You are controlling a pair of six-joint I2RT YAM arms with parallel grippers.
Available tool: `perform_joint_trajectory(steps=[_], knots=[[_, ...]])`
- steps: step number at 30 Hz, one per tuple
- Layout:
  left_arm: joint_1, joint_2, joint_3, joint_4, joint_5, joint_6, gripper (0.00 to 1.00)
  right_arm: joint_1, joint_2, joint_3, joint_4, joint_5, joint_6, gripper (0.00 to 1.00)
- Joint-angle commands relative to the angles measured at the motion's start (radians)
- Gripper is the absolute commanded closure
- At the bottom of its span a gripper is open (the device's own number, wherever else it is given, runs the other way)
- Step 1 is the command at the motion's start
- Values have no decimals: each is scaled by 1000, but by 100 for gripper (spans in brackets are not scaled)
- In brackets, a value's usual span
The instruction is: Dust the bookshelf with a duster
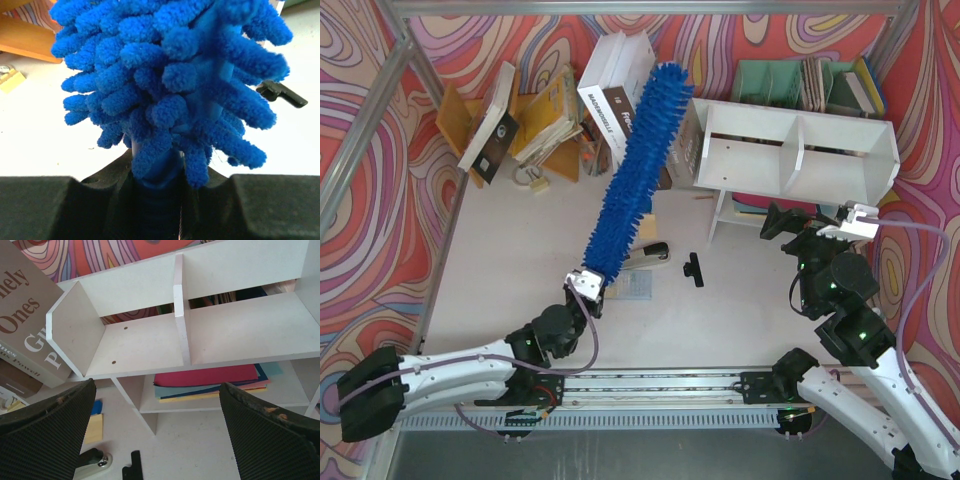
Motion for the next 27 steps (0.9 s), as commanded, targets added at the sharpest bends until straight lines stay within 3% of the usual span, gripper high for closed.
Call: perform_joint_trajectory(steps=[1, 6, 14, 18, 27], knots=[[9, 12, -20, -27, 50, -58, 100, -4, 0, -3, -6, 17, -1, 1], [8, 103, -4, -17, 77, -74, 100, -4, 6, 0, -4, 20, -2, 1], [9, 289, -26, 130, 23, -101, 100, -4, 4, -2, -1, 21, -7, 1], [23, 251, -15, 137, 8, -83, 100, -4, 8, -1, -1, 17, -7, 1], [98, 157, 102, -67, 101, -48, 100, -4, -3, -2, -4, 19, -4, 1]])
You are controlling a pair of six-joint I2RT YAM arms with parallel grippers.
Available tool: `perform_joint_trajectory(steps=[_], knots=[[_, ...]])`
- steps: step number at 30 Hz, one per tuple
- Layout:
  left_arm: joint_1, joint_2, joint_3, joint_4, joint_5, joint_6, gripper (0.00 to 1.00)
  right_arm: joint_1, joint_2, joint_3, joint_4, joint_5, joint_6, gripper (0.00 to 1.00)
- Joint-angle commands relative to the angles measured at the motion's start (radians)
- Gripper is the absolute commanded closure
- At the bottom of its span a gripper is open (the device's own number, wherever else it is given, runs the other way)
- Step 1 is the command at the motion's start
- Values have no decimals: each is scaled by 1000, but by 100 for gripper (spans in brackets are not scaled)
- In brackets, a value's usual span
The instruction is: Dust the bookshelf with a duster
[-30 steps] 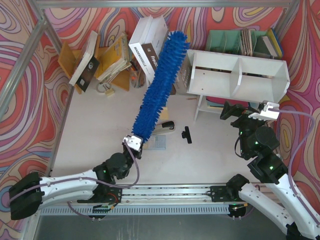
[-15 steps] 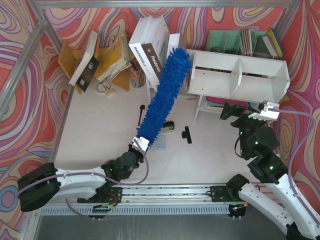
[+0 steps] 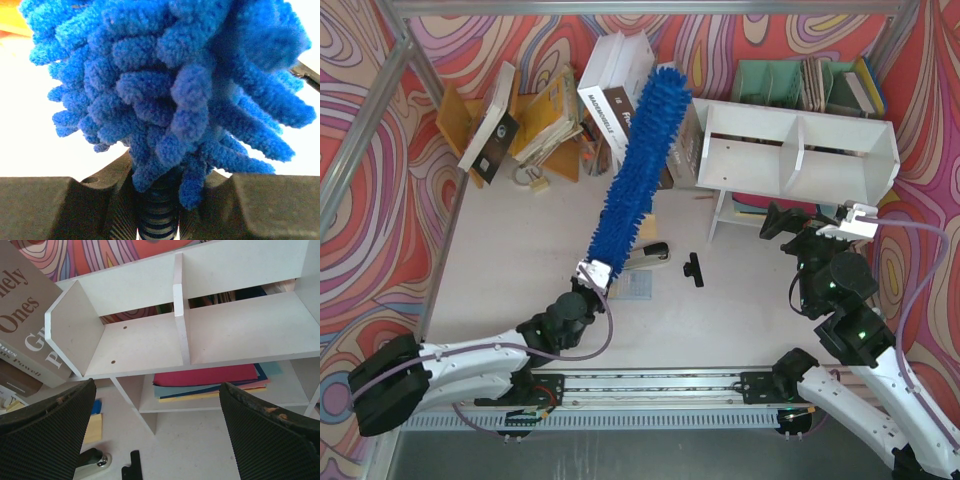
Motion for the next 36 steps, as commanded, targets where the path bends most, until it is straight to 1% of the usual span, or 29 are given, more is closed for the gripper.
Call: perform_joint_trajectory(steps=[1, 6, 10, 14, 19, 24, 32, 36], knots=[[11, -14, 77, -56, 50, 34, 100, -4, -7, -3, -4, 17, -3, 1], [11, -9, 114, -55, 74, 61, 100, -4, -7, -2, -6, 16, -5, 1], [11, -67, 109, -35, 85, 77, 100, -4, -8, -2, -7, 14, -5, 1], [11, -136, 112, -75, 107, 107, 100, -4, -8, -3, -6, 13, -4, 1], [11, -157, 107, -123, 112, 117, 100, -4, -8, -2, -8, 13, -4, 1], [11, -116, 81, -103, 120, 72, 100, -4, -10, -2, -8, 14, -4, 1], [11, 17, 14, -15, 124, -36, 100, -4, -11, -3, -8, 17, -4, 1], [11, 75, 7, 4, 126, -59, 100, -4, -11, -2, -6, 16, -3, 1]])
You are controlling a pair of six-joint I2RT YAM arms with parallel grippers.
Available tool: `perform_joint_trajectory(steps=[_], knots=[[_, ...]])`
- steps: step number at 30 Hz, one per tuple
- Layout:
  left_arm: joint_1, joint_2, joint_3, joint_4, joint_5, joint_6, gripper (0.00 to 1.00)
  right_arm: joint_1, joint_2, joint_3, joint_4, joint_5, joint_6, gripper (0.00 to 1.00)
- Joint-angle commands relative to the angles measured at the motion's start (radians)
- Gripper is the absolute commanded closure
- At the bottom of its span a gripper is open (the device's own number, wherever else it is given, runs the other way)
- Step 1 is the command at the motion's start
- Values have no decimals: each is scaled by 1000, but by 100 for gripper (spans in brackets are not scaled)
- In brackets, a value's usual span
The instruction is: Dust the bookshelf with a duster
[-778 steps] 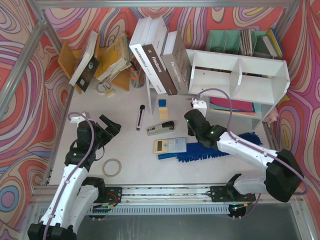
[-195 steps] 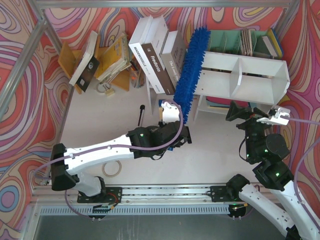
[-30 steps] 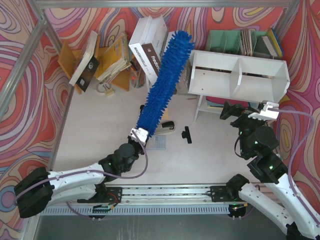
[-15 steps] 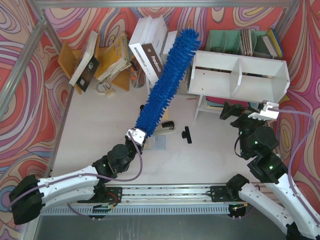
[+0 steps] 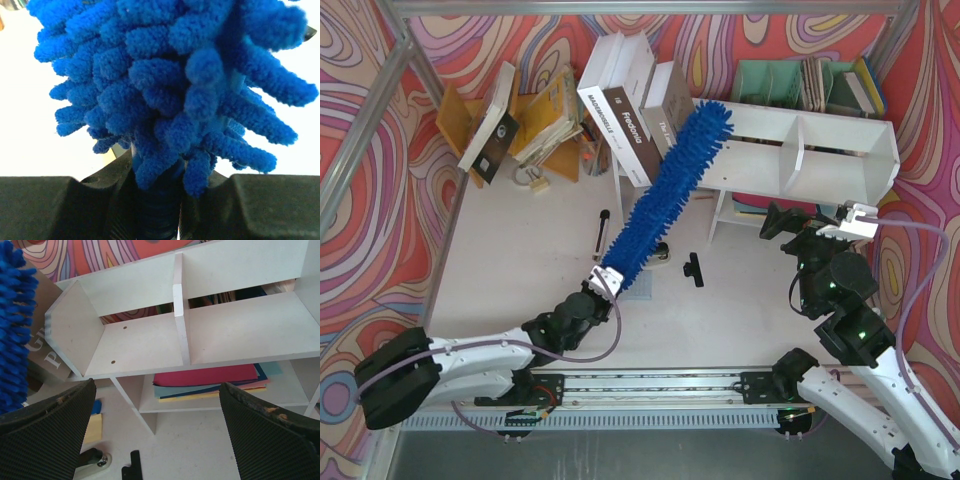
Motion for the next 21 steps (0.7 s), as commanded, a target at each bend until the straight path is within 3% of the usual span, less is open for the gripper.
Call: perform_joint_trajectory(steps=[1, 11, 21], knots=[[6, 39, -16, 88, -17, -82, 100, -4, -10, -2, -6, 16, -3, 1], [6, -120, 69, 13, -33, 30, 100, -4, -10, -4, -5, 15, -3, 1], [7, 5, 26, 83, -3, -37, 100, -4, -15, -2, -4, 16, -8, 1]])
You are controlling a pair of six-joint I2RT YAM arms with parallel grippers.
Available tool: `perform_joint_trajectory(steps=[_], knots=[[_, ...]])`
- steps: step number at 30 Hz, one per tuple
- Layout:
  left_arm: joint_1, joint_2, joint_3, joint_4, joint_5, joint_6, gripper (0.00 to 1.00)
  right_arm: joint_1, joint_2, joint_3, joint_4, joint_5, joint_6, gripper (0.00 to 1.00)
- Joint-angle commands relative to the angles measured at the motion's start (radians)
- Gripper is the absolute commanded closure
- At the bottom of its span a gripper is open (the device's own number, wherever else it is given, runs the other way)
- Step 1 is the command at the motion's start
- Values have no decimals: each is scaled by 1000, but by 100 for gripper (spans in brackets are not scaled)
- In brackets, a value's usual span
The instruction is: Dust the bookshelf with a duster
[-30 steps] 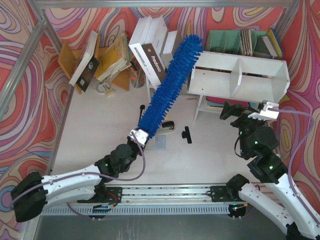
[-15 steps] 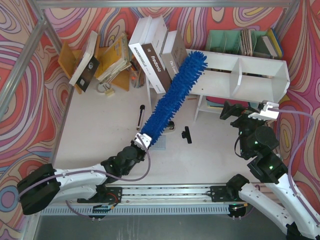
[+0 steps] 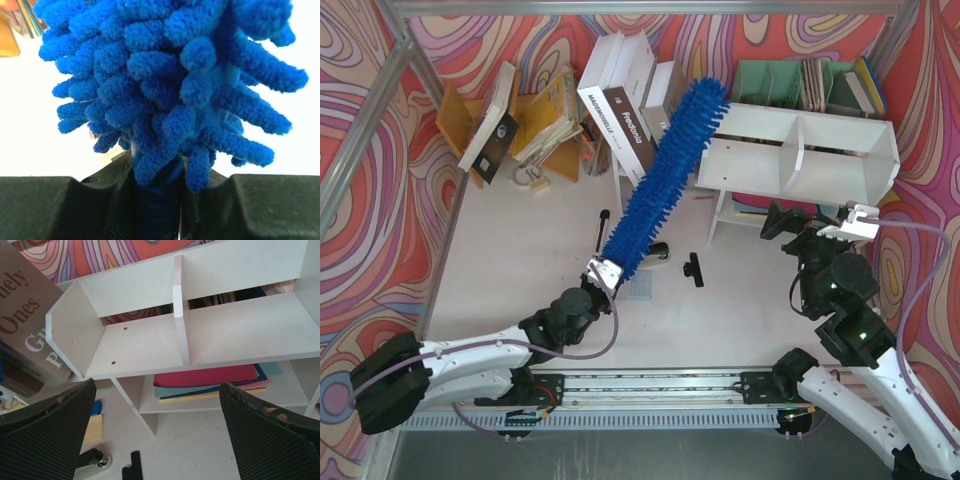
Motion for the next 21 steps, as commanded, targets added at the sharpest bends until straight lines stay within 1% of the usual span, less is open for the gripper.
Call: perform_joint_trajectory(steps=[1, 5, 8, 11, 17, 21], knots=[[6, 75, -25, 82, 8, -55, 100, -4, -11, -1, -3, 17, -8, 1], [6, 163, -38, 119, 32, -94, 100, -4, -8, -2, -1, 17, -10, 1], [5, 166, -44, 142, 19, -93, 100, -4, -9, -2, -2, 18, -10, 1], [5, 104, -29, 112, 0, -61, 100, -4, -8, -2, 0, 19, -11, 1], [10, -93, 37, -8, -34, 27, 100, -4, -3, -2, 1, 16, -9, 1], [27, -119, 43, -43, -20, 33, 100, -4, -6, -4, -1, 15, -4, 1]])
